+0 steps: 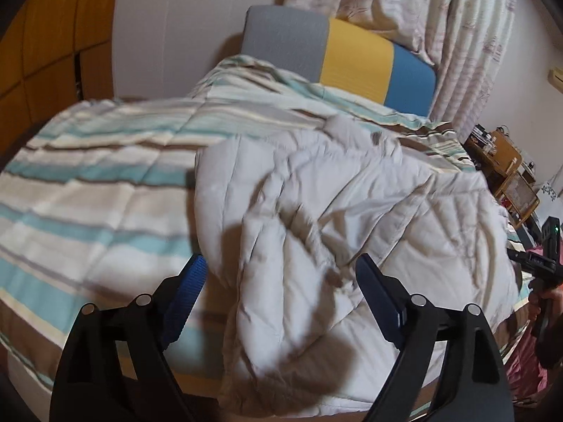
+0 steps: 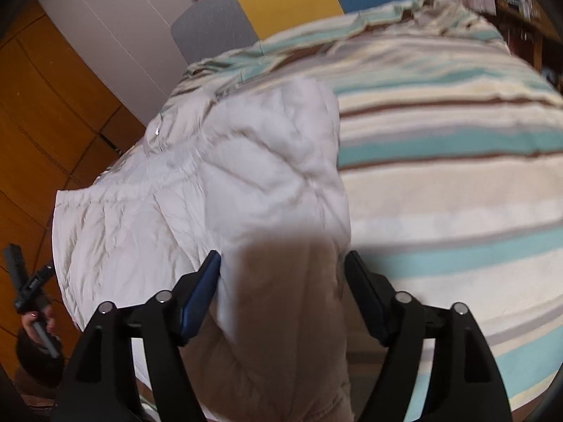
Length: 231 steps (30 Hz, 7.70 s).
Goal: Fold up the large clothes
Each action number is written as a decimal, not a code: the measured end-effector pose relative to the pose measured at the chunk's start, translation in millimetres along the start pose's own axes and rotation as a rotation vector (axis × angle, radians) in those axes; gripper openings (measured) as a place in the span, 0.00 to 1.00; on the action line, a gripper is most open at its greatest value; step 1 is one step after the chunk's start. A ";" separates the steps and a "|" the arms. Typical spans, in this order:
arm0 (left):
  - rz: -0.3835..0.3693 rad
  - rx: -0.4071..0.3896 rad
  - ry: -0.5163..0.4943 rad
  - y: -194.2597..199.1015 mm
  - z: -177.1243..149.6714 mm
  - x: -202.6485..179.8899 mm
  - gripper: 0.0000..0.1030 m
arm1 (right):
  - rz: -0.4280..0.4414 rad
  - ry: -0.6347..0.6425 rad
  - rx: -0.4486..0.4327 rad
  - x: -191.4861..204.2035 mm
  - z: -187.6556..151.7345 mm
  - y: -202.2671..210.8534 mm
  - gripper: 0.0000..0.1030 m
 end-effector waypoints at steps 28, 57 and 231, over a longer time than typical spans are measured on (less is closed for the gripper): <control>-0.012 -0.207 0.093 37.2 91.5 -18.8 0.21 | -0.068 0.239 -0.266 84.6 88.6 61.4 0.15; 0.380 -0.060 0.153 -155.5 100.5 -18.7 0.42 | -0.372 0.125 -0.159 -24.2 126.0 -121.1 0.34; 0.100 -0.041 0.758 -50.4 -35.7 1.6 0.82 | -0.177 0.423 -0.021 141.1 -24.3 -155.2 0.15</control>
Point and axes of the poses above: each gripper's, at about its wrist camera, not at the fingertips, and y roughly against the way its jaws point, x to its left, z to its top, the point moved 4 cm from there along -y, roughly the way its jaws point, and after that the axes turned 11 degrees about z, right-handed, at the moved point
